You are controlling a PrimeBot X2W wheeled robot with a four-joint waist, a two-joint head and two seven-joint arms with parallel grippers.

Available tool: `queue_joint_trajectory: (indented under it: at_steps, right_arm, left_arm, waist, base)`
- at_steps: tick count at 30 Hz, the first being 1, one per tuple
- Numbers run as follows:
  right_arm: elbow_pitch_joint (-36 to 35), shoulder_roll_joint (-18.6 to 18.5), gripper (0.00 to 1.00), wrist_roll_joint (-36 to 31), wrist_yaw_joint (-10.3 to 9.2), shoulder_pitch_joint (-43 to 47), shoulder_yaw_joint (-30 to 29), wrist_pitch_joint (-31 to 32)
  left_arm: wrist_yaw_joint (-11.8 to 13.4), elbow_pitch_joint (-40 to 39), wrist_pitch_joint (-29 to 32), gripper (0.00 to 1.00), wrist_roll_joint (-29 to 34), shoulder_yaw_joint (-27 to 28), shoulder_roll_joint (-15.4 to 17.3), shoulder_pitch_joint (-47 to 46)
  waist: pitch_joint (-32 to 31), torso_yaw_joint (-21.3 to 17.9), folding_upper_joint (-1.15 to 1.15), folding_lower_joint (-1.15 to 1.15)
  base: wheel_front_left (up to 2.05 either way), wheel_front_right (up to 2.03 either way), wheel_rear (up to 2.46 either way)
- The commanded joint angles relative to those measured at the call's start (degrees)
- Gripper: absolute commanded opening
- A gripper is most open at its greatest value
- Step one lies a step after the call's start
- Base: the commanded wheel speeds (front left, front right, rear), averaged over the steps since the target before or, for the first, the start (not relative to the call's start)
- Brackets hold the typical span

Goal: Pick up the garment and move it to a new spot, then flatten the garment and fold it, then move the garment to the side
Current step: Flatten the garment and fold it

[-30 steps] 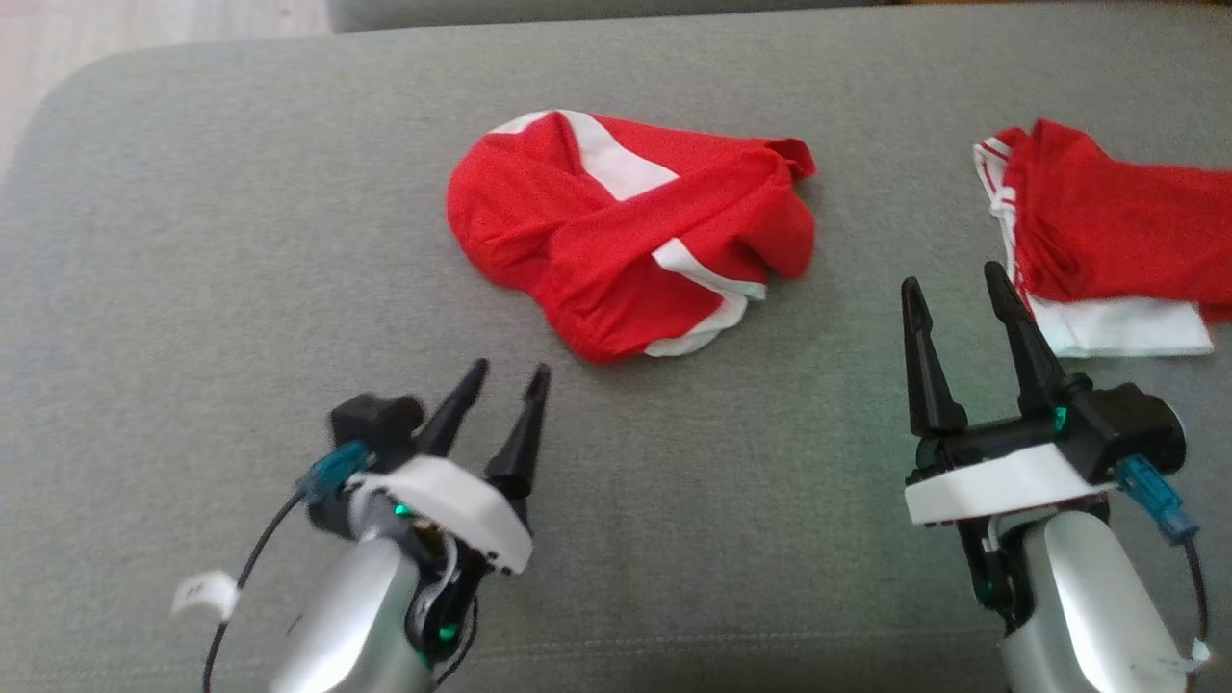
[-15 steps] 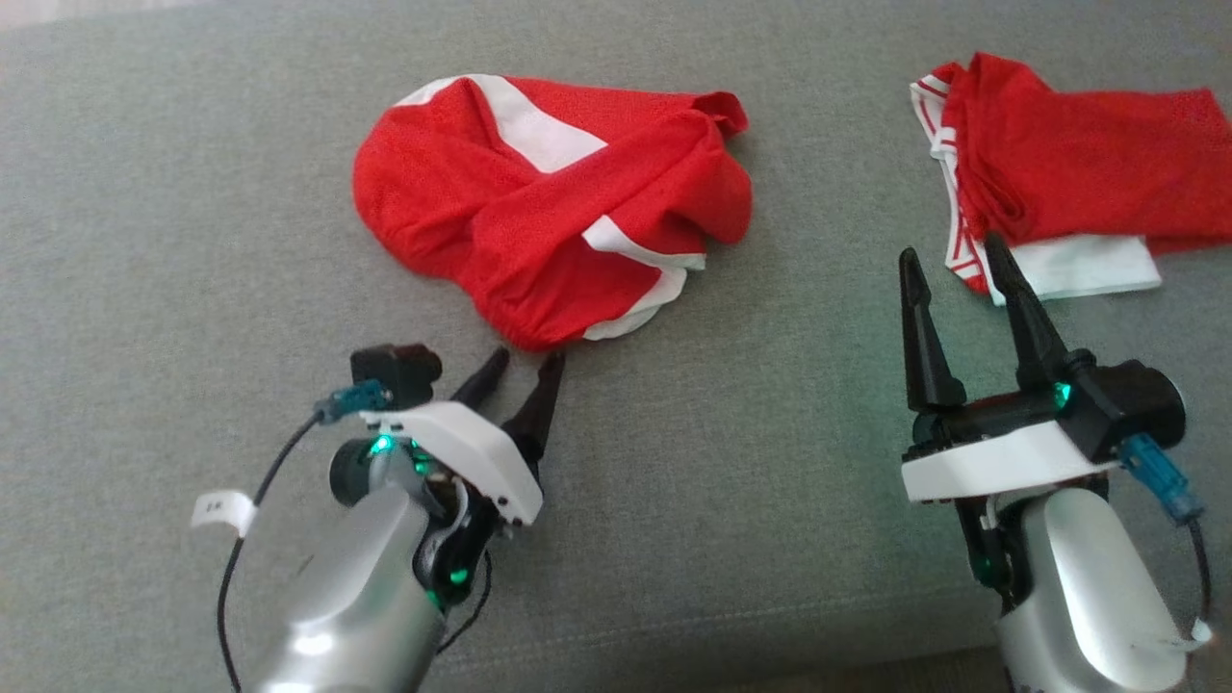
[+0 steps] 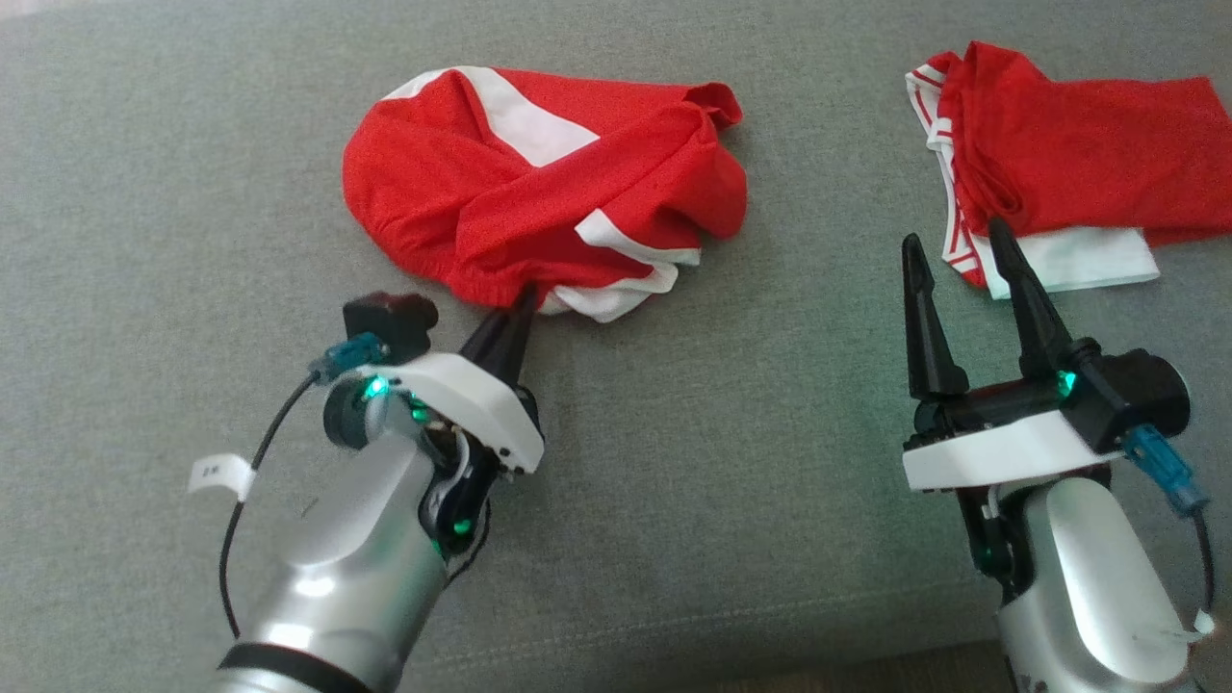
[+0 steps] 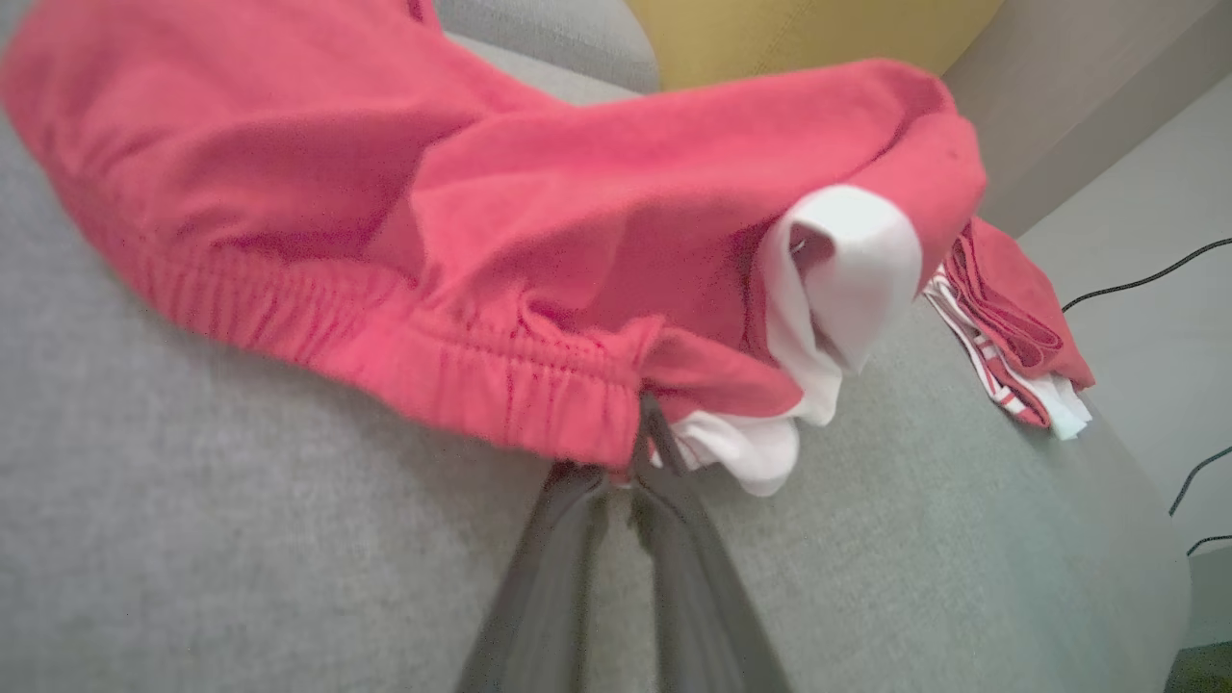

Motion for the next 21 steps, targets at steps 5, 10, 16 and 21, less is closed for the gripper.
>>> queue_joint_trajectory:
  at_steps: [5, 10, 16, 21]
  right_arm:
    - [-1.5, 0.1, 1.00, 0.5, -0.05, -1.3, 1.1, -0.6]
    - [-0.8, 0.1, 1.00, 1.0, -0.05, -1.0, 1.3, -0.6]
    - [0.0, 0.1, 1.00, 1.8, -0.05, -0.3, 1.7, -0.6]
    - [0.6, 0.1, 1.00, 2.4, -0.05, 0.0, 2.7, -0.6]
  left_arm:
    - [1.9, -2.1, -1.6, 0.00, 3.8, 2.8, 3.0, -3.6]
    - [3.6, -7.1, -1.7, 0.00, 8.3, 5.2, 7.8, -3.4]
    - [5.7, -12.7, -1.7, 0.00, 12.7, 6.8, 14.7, -2.4]
    - [8.1, -15.6, -1.7, 0.00, 14.7, 7.1, 18.0, -0.5]
  waist:
    - [-1.5, 1.3, 0.00, 0.00]
    - [-3.4, 2.9, 0.00, 0.00]
    - [-5.2, 4.6, 0.00, 0.00]
    - [-5.8, 5.4, 0.00, 0.00]
  base:
    - [0.00, 0.00, 0.00]
    - [0.00, 0.00, 0.00]
    - [0.00, 0.00, 0.00]
    - [0.00, 0.00, 0.00]
